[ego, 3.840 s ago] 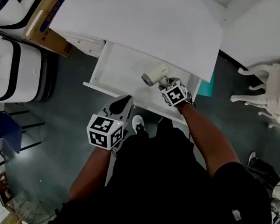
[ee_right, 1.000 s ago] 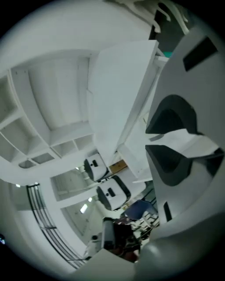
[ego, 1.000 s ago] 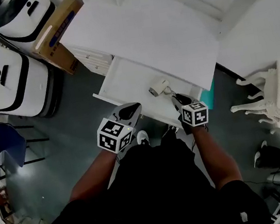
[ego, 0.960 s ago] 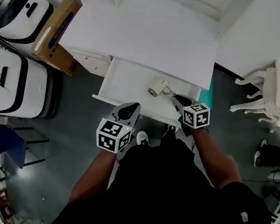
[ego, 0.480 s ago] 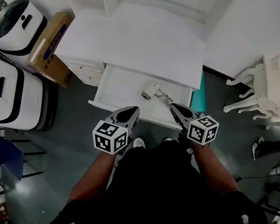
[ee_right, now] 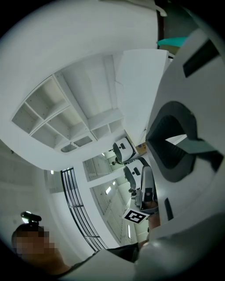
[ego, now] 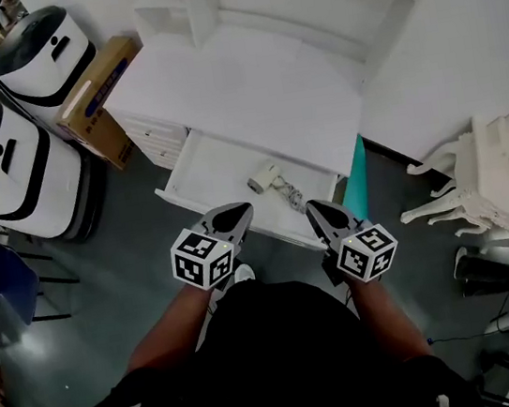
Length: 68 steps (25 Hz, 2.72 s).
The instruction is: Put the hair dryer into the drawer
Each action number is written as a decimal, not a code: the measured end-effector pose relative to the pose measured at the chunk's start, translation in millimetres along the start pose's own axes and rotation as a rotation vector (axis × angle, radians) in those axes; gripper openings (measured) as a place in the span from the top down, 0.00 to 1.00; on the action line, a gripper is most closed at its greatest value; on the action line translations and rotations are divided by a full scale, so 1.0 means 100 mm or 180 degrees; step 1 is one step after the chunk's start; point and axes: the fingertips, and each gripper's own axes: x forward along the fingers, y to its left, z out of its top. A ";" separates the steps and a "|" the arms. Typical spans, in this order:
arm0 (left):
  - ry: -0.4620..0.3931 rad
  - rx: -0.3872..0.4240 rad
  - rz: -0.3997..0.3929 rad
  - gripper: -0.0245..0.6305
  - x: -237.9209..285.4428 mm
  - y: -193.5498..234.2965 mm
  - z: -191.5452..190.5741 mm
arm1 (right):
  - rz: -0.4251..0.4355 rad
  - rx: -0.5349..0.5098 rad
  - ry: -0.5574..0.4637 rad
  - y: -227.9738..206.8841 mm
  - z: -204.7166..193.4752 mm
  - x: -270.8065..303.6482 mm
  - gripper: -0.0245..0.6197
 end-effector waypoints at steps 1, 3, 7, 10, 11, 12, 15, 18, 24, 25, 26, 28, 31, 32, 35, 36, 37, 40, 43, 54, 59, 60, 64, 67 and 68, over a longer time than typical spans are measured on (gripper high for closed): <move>-0.0009 0.0019 -0.0015 0.95 0.05 -0.10 0.00 | 0.0013 -0.0058 0.0001 0.00 0.02 -0.08 0.92; -0.0014 0.0049 -0.0058 0.95 0.14 -0.32 -0.02 | 0.0037 -0.0089 -0.0002 -0.02 0.02 -0.25 0.92; 0.0015 0.0100 -0.0132 0.95 0.26 -0.71 -0.10 | 0.0067 -0.0076 -0.0027 -0.08 -0.03 -0.53 0.92; 0.0020 0.0106 -0.0102 0.95 0.28 -0.89 -0.17 | 0.0091 -0.0079 -0.0042 -0.12 -0.07 -0.74 0.92; 0.0008 0.0101 -0.0072 0.95 0.29 -0.93 -0.17 | 0.0095 -0.0085 -0.0048 -0.13 -0.08 -0.81 0.92; -0.0013 0.0092 -0.0033 0.95 0.29 -0.94 -0.17 | 0.0098 -0.0093 -0.0052 -0.16 -0.08 -0.87 0.92; -0.0095 0.0078 0.0089 0.95 0.27 -1.00 -0.11 | 0.0113 -0.0125 -0.0036 -0.23 -0.10 -1.06 0.92; -0.0154 0.0080 0.0178 0.95 0.22 -1.13 -0.09 | 0.0145 -0.0156 -0.0004 -0.27 -0.14 -1.22 0.92; -0.0130 0.0068 0.0308 0.95 0.12 -1.37 -0.25 | 0.0225 -0.0075 0.0022 -0.30 -0.26 -1.40 0.92; -0.0111 0.0051 0.0331 0.95 0.10 -1.39 -0.29 | 0.0228 -0.0067 0.0038 -0.30 -0.28 -1.41 0.92; -0.0089 0.0030 0.0355 0.95 0.07 -1.41 -0.33 | 0.0235 -0.0066 0.0055 -0.30 -0.30 -1.42 0.92; -0.0053 0.0013 0.0389 0.95 0.01 -1.44 -0.40 | 0.0251 -0.0065 0.0072 -0.28 -0.33 -1.45 0.92; -0.0043 0.0041 0.0387 0.95 -0.05 -1.47 -0.40 | 0.0256 -0.0048 0.0043 -0.23 -0.32 -1.49 0.92; -0.0054 0.0046 0.0372 0.95 -0.07 -1.46 -0.38 | 0.0257 -0.0048 0.0027 -0.20 -0.31 -1.49 0.92; -0.0102 0.0027 0.0269 0.95 -0.09 -1.43 -0.29 | 0.0280 -0.0055 -0.0041 -0.08 -0.26 -1.46 0.92; -0.0109 0.0028 0.0226 0.95 -0.09 -1.43 -0.25 | 0.0285 -0.0053 -0.0072 -0.04 -0.24 -1.44 0.92; -0.0108 0.0046 0.0189 0.95 -0.10 -1.42 -0.22 | 0.0281 -0.0046 -0.0099 -0.01 -0.22 -1.42 0.92; -0.0083 0.0189 0.0127 0.95 -0.18 -1.39 -0.16 | 0.0234 -0.0015 -0.0146 0.10 -0.21 -1.34 0.92; -0.0046 0.0245 0.0103 0.95 -0.27 -1.29 -0.16 | 0.0197 0.0002 -0.0172 0.21 -0.23 -1.23 0.92; 0.0009 0.0290 -0.0012 0.95 -0.41 -0.97 -0.06 | 0.0012 0.0097 -0.0211 0.33 -0.28 -0.91 0.92; 0.0003 0.0309 -0.0058 0.95 -0.41 -0.93 -0.02 | -0.0032 0.0074 -0.0221 0.36 -0.26 -0.88 0.92; 0.0002 0.0310 -0.0067 0.95 -0.40 -0.92 -0.02 | -0.0043 0.0064 -0.0220 0.36 -0.26 -0.88 0.92; 0.0010 0.0310 -0.0100 0.95 -0.39 -0.92 -0.04 | -0.0080 0.0023 -0.0211 0.35 -0.27 -0.87 0.92; 0.0019 0.0312 -0.0105 0.95 -0.37 -0.90 -0.04 | -0.0082 0.0005 -0.0202 0.36 -0.26 -0.86 0.92; 0.0020 0.0313 -0.0107 0.95 -0.37 -0.90 -0.04 | -0.0083 0.0002 -0.0197 0.36 -0.26 -0.86 0.92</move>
